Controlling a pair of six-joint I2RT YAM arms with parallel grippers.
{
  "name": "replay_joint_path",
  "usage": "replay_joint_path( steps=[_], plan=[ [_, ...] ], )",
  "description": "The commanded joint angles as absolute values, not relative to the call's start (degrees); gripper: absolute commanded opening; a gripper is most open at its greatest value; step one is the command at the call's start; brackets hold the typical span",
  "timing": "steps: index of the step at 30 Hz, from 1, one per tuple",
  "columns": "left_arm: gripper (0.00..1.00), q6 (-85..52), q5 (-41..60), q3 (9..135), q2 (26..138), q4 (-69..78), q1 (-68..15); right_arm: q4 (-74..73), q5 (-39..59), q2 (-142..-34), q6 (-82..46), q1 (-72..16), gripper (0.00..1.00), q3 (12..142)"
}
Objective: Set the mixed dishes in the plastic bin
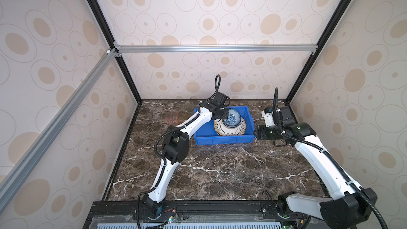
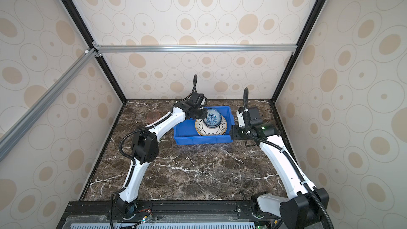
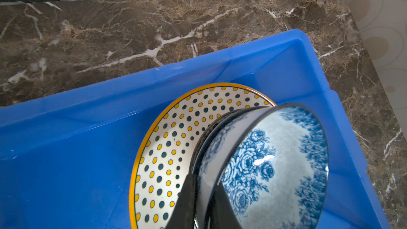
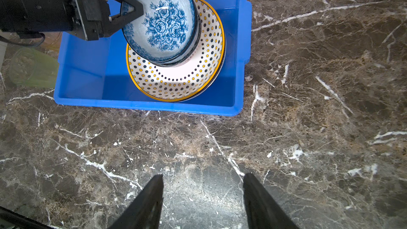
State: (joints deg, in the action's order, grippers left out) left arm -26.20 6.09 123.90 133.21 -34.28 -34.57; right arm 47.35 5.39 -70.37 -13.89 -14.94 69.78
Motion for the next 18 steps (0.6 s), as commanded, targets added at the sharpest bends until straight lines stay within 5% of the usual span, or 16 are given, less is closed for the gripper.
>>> replay_joint_path(
  steps=[1, 18],
  plan=[
    [0.15, -26.6, 6.5, 125.1, 132.0, -33.5, -34.7, 47.9, 5.3, -69.1, -14.0, -14.8, 0.61, 69.1],
    [0.16, -25.0, 4.7, 125.2, 130.3, -35.7, -34.8, 47.5, 6.3, -69.3, -14.6, -14.8, 0.61, 69.2]
  ],
)
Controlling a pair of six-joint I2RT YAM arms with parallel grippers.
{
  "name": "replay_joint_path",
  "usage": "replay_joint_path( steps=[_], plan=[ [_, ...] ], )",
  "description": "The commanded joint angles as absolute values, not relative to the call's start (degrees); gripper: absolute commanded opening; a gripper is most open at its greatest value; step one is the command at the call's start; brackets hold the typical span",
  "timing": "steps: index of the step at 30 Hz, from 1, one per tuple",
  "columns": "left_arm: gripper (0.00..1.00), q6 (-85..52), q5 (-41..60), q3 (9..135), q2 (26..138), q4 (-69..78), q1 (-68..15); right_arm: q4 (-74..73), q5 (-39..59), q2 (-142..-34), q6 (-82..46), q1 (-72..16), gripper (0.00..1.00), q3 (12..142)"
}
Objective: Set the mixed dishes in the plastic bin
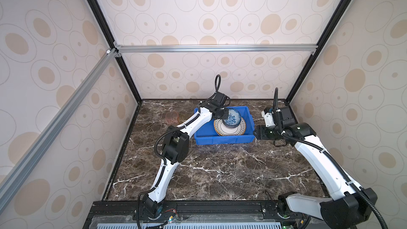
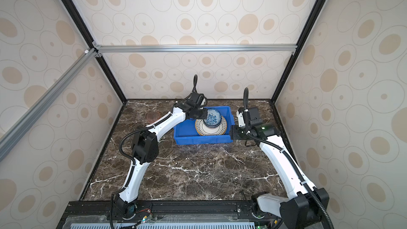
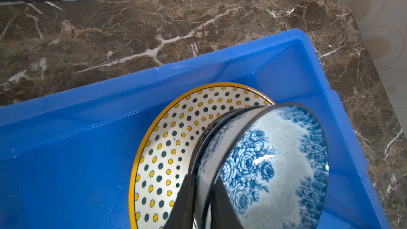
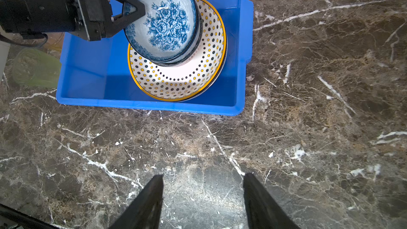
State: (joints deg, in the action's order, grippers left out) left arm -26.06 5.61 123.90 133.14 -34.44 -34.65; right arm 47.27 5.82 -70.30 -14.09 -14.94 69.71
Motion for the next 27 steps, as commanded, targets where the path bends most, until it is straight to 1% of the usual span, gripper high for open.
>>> replay_joint_path(
  steps=[1, 7, 27],
  plan=[
    [0.16, -25.0, 4.7, 125.2, 130.2, -35.8, -34.8, 47.5, 6.3, -69.2, -14.6, -14.8, 0.61, 69.2],
    [0.19, -24.9, 4.7, 125.2, 130.3, -36.9, -34.8, 47.6, 6.2, -68.7, -14.5, -14.8, 0.61, 69.2],
    [0.17, -25.0, 1.5, 125.2, 128.9, -38.4, -35.1, 47.5, 6.7, -68.0, -15.0, -14.8, 0.61, 68.5]
  ],
)
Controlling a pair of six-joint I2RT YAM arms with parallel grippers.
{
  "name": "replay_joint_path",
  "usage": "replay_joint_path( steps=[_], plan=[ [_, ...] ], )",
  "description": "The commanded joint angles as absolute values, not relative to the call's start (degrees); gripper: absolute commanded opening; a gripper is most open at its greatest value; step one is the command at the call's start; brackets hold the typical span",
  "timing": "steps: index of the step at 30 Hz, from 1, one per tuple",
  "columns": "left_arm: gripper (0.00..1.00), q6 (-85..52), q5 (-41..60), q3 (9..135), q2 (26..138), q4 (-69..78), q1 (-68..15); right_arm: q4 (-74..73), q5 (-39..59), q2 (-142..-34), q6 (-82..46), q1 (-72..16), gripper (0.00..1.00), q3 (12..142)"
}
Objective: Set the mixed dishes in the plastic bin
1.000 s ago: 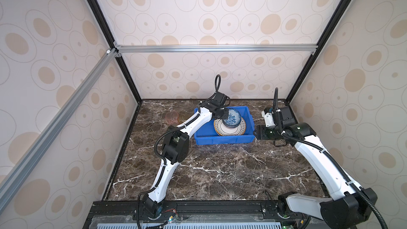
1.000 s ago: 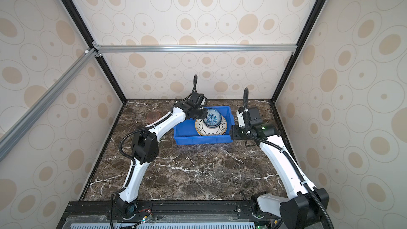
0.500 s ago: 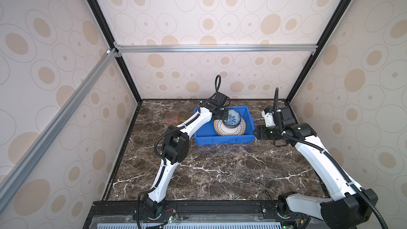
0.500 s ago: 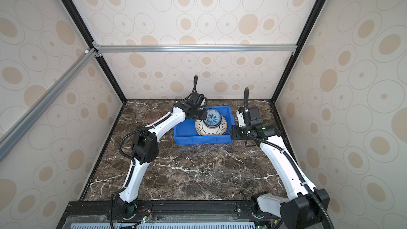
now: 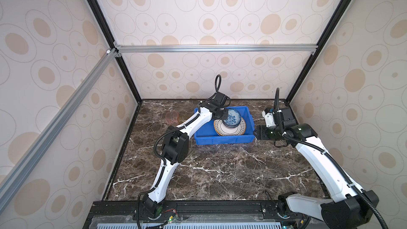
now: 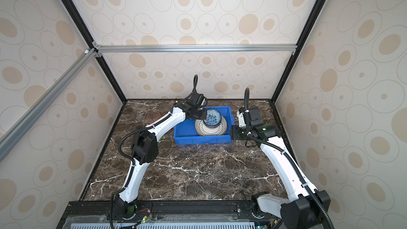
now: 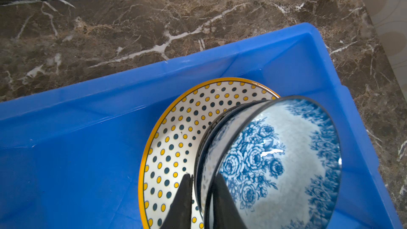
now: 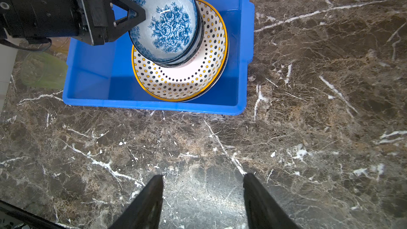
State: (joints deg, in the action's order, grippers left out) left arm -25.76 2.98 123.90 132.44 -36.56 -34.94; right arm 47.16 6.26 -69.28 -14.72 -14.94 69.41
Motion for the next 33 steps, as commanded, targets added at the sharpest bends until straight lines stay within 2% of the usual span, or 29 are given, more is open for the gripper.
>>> replay_joint_path(
  steps=[1, 9, 33],
  plan=[
    [0.16, -25.0, 1.5, 125.2, 129.0, -38.5, -35.2, 47.5, 6.7, -67.9, -15.0, -14.8, 0.61, 68.5],
    [0.05, -25.1, 1.6, 125.2, 129.7, -38.8, -35.6, 47.6, 6.5, -67.4, -15.0, -14.9, 0.61, 68.3],
    [0.05, -25.7, 3.0, 124.5, 131.3, -40.0, -36.7, 46.8, 7.2, -67.7, -15.5, -14.8, 0.61, 67.6]
  ],
)
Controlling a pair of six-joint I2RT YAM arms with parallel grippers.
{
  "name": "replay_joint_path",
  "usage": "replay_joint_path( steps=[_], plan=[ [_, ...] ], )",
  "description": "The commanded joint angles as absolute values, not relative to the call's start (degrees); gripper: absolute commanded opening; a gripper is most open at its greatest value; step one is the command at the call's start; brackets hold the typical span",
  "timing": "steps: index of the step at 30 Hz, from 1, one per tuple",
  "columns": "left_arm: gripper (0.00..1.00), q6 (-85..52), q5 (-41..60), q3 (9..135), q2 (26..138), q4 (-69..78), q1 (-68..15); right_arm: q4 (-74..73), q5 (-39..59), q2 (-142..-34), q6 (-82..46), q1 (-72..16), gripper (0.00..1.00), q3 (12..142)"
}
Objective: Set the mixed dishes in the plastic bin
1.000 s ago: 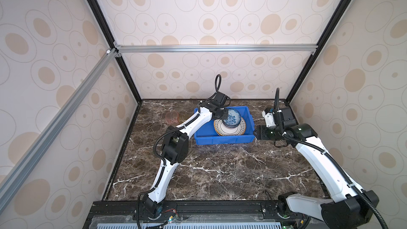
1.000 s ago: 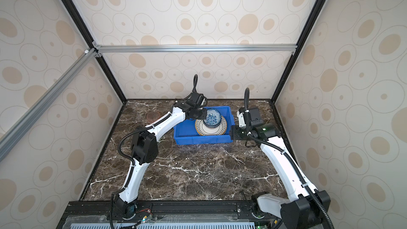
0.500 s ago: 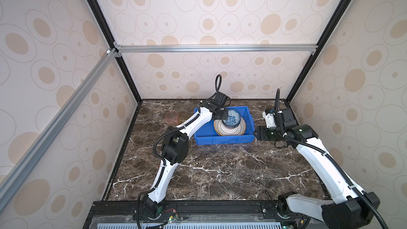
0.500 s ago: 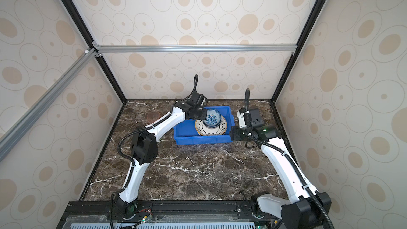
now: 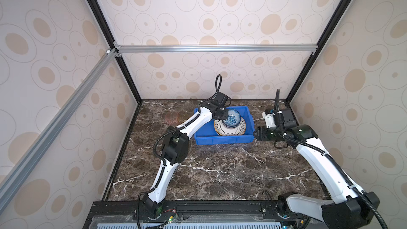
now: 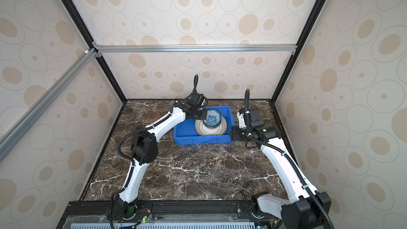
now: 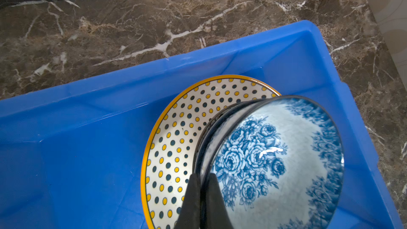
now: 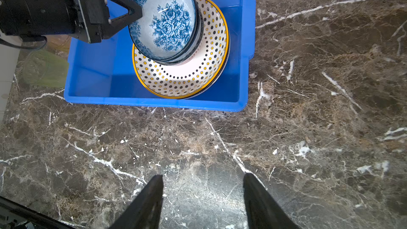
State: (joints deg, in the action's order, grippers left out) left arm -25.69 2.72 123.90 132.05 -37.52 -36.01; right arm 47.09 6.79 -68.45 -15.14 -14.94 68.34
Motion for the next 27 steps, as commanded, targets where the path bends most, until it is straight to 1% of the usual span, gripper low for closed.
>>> replay_joint_path(
  steps=[1, 21, 27],
  plan=[
    [0.05, -25.7, 3.1, 124.5, 131.3, -40.0, -36.7, 46.8, 7.2, -67.7, -15.5, -14.8, 0.61, 67.5],
    [0.05, -27.2, 4.7, 125.1, 133.5, -41.9, -36.7, 46.4, 7.9, -67.9, -16.0, -14.8, 0.61, 67.7],
    [0.09, -27.4, 5.0, 125.1, 133.7, -42.1, -36.7, 46.3, 8.0, -68.1, -16.0, -14.8, 0.61, 67.8]
  ],
)
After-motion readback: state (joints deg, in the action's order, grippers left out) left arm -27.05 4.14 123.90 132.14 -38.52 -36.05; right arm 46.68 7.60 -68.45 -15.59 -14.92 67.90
